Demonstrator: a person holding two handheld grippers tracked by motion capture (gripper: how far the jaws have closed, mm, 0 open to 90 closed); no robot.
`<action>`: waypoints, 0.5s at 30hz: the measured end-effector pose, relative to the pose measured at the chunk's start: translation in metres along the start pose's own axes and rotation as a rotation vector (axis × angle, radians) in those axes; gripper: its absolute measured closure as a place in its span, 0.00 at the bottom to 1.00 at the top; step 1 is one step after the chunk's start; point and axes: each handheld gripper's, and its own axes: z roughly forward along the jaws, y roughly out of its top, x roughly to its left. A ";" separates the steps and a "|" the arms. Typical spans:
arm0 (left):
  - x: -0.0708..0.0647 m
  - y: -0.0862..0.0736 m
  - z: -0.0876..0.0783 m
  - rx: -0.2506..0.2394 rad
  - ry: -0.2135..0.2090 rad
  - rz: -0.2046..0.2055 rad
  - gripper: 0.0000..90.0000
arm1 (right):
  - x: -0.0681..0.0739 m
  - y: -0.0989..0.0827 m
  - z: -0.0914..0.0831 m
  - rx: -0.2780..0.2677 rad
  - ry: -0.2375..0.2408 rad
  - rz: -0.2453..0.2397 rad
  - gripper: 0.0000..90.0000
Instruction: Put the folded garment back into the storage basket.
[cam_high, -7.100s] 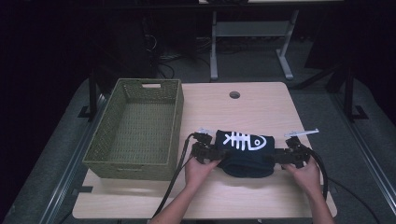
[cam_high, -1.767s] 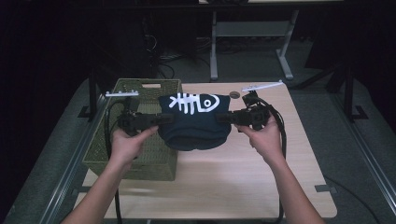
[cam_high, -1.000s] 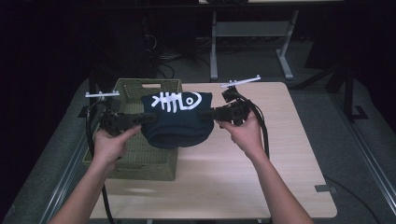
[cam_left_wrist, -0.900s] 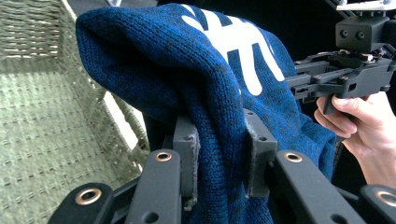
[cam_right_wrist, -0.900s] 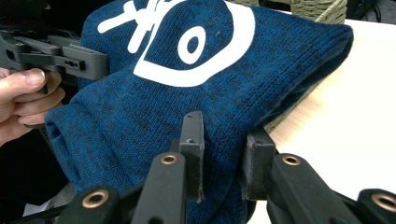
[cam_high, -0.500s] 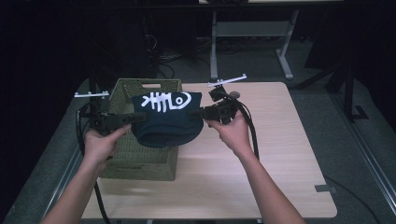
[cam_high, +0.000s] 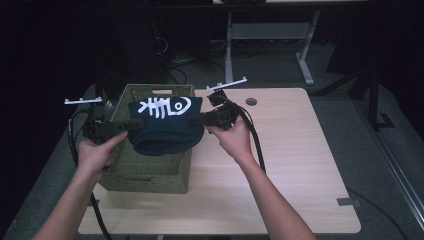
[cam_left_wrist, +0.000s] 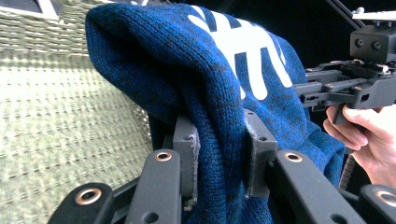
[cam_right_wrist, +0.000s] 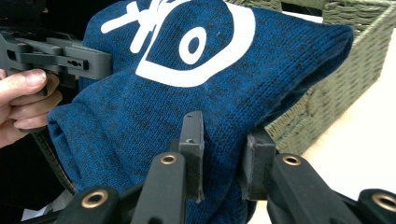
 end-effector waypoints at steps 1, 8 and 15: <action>0.001 0.000 -0.001 -0.003 0.002 -0.005 0.79 | 0.001 0.000 0.002 -0.004 0.001 0.001 0.82; 0.011 -0.002 -0.009 -0.012 0.018 -0.026 0.79 | 0.007 0.004 0.016 -0.003 0.014 0.002 0.82; 0.021 -0.004 -0.017 -0.022 0.034 -0.048 0.79 | 0.011 0.007 0.026 -0.001 0.019 -0.003 0.82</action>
